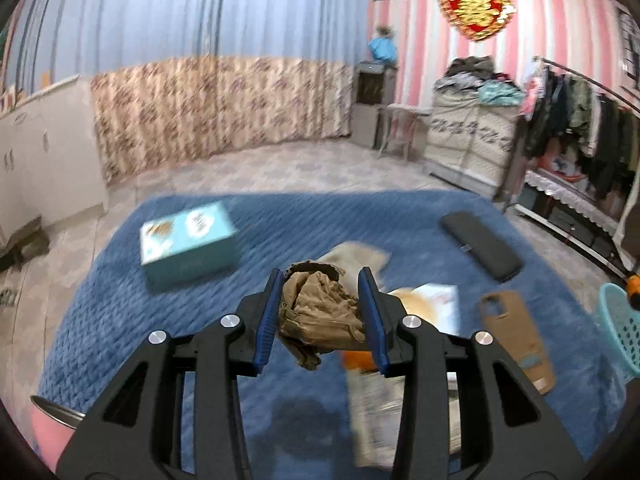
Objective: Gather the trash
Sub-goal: 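Carry the brown paper and orange peel over the blue basket and open both tools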
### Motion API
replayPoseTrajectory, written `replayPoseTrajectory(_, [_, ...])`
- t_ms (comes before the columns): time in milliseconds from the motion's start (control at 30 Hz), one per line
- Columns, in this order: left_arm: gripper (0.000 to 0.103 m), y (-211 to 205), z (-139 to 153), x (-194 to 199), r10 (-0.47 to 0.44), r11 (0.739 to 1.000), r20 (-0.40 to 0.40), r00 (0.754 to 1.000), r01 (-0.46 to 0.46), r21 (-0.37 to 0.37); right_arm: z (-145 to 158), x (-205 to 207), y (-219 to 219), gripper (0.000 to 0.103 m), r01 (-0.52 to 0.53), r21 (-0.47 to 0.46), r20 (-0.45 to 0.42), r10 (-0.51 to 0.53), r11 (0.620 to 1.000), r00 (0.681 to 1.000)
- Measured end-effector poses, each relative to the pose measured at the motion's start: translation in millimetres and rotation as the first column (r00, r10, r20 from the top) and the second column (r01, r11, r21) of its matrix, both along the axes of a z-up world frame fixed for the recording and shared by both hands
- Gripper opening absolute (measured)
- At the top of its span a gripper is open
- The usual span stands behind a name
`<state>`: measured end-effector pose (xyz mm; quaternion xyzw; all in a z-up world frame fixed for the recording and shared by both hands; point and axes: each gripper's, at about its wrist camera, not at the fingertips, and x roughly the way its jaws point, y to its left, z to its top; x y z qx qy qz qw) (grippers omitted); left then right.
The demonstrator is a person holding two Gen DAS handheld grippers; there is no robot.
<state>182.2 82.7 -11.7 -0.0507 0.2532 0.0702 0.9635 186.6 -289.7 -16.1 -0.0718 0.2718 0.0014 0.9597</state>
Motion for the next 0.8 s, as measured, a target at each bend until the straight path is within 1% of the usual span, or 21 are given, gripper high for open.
replayPoseTrajectory(67, [0.037, -23.2, 10.0, 2.1, -0.053, 0.999, 0.008, 0.999, 0.053, -0.002, -6.6, -1.6, -16.4, 0.035, 0.025, 0.003, -0.009, -0.025, 1.0, 1.0])
replayPoseTrajectory(167, [0.037, -53.3, 16.8, 2.2, -0.102, 0.995, 0.017, 0.995, 0.102, 0.014, -9.8, 0.4, -45.3, 0.035, 0.062, 0.047, -0.018, -0.061, 0.997, 0.998])
replayPoseTrajectory(267, [0.037, -87.5, 21.4, 0.7, -0.152, 0.988, 0.035, 0.988, 0.151, 0.014, -11.1, -0.3, -70.3, 0.035, 0.103, 0.075, -0.011, -0.102, 0.992, 0.995])
replayPoseTrajectory(367, [0.037, -122.5, 21.0, 2.0, -0.201, 0.98, 0.035, 0.979, 0.2, 0.018, -11.4, -1.7, -96.4, 0.035, 0.149, 0.108, -0.005, -0.149, 0.983, 0.989])
replayPoseTrajectory(500, [0.037, -174.4, 18.6, 7.0, -0.283, 0.959, 0.023, 0.959, 0.283, 0.013, -15.4, -6.8, -121.9, 0.035, 0.22, 0.083, 0.007, -0.221, 0.972, 0.975])
replayPoseTrajectory(667, [0.037, -232.0, 12.8, 9.3, -0.358, 0.933, 0.022, 0.933, 0.358, 0.025, -20.9, -7.5, -160.7, 0.035, 0.316, 0.116, -0.004, -0.318, 0.942, 0.948])
replayPoseTrajectory(800, [0.037, -275.1, 11.2, 12.8, -0.421, 0.907, 0.025, 0.907, 0.42, 0.036, -20.2, -5.7, -176.1, 0.035, 0.349, 0.122, 0.003, -0.352, 0.929, 0.936])
